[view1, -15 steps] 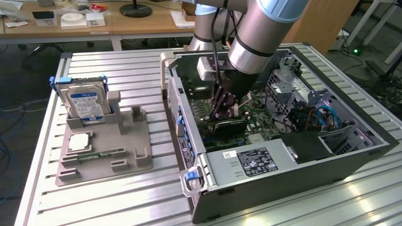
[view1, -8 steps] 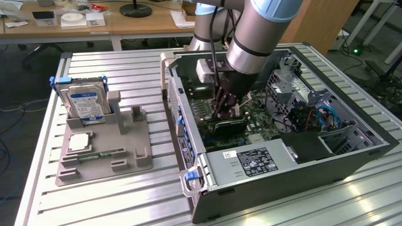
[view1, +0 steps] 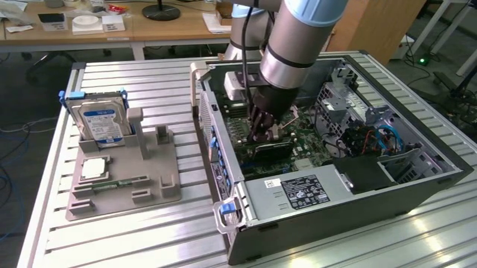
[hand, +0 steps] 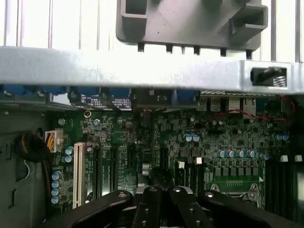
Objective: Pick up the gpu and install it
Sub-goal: 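Press down on the gpu until it lock into place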
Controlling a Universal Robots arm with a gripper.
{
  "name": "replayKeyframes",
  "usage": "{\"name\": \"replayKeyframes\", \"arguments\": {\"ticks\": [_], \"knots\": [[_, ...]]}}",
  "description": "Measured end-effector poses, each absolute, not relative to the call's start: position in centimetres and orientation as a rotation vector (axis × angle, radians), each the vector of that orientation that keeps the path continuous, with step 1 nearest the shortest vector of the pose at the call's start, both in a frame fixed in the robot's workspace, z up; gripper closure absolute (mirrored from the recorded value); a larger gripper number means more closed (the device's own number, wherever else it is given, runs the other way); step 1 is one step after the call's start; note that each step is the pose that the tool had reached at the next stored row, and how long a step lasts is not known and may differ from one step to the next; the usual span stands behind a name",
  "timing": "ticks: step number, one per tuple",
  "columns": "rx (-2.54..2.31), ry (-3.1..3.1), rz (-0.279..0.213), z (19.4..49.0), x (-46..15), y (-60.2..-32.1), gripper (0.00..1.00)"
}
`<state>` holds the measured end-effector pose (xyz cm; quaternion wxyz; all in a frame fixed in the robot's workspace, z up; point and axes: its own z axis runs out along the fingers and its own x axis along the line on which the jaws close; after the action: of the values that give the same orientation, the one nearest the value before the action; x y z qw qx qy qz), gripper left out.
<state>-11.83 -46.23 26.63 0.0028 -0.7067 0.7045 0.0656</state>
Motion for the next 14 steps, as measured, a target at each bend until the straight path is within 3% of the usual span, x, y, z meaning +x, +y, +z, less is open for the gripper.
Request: {"name": "replayKeyframes", "arguments": {"ticks": [14], "knots": [[-2.270, 2.156, 0.202, 26.5, -13.1, -46.2, 0.89]]}}
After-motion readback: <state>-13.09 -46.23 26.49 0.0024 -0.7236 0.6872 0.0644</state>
